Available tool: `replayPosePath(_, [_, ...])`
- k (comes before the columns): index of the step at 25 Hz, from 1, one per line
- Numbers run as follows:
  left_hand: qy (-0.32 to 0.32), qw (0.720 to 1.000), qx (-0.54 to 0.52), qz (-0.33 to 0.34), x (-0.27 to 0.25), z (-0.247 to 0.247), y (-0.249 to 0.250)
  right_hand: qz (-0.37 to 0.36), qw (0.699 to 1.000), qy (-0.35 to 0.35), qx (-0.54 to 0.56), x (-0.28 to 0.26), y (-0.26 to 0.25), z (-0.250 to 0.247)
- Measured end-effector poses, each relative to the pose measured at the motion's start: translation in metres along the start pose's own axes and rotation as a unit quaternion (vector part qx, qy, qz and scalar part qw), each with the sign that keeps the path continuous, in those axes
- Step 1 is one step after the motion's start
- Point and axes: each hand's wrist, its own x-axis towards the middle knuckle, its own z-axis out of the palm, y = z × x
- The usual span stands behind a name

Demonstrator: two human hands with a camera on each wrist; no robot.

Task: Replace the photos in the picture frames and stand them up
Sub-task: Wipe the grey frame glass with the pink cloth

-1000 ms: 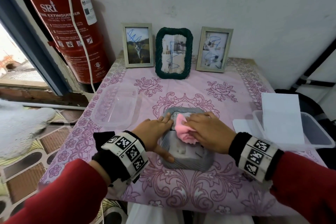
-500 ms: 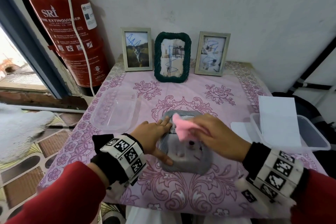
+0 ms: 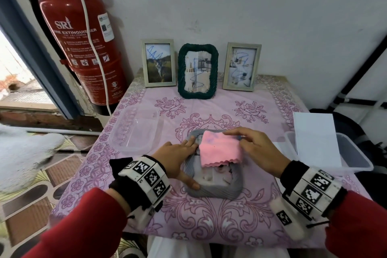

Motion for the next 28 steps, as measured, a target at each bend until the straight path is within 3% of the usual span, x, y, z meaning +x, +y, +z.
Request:
replayPosePath(2, [0.011, 0.999, -0.044, -0.011, 0.0, -0.004, 0.002, 0.013, 0.996, 0.089, 0.0, 0.003, 0.004, -0.006])
replayPosePath(3, [0.061, 0.992, -0.107, -0.025, 0.003, -0.007, 0.004, 0.027, 0.993, 0.116, -0.017, 0.004, 0.006, -0.008])
replayPosePath(5, [0.204, 0.944, -0.245, -0.08, 0.013, -0.01, 0.008, 0.074, 0.989, 0.126, -0.038, 0.007, 0.012, -0.008])
replayPosePath(6, [0.242, 0.922, -0.282, -0.112, 0.018, -0.012, 0.011, 0.1, 0.988, 0.115, -0.035, 0.008, 0.014, -0.006])
replayPosePath(9, [0.212, 0.877, -0.4, -0.162, 0.037, -0.012, 0.017, 0.133, 0.987, 0.094, -0.007, 0.007, 0.016, 0.004])
replayPosePath(11, [0.173, 0.839, -0.485, -0.176, 0.047, -0.012, 0.019, 0.118, 0.988, 0.104, -0.006, 0.007, 0.016, 0.009])
replayPosePath(15, [0.143, 0.791, -0.567, -0.183, 0.05, -0.01, 0.022, 0.094, 0.984, 0.128, 0.076, 0.003, 0.016, 0.011])
replayPosePath(22, [0.227, 0.65, -0.721, -0.08, 0.035, -0.012, 0.043, 0.086, 0.966, 0.178, 0.166, 0.005, 0.019, 0.013])
replayPosePath(25, [0.259, 0.663, -0.701, -0.049, 0.031, -0.018, 0.046, 0.05, 0.972, 0.183, 0.137, 0.003, 0.013, 0.013])
replayPosePath(28, [0.253, 0.663, -0.704, 0.02, 0.026, -0.023, 0.046, 0.047, 0.956, 0.063, 0.282, -0.001, -0.003, 0.017])
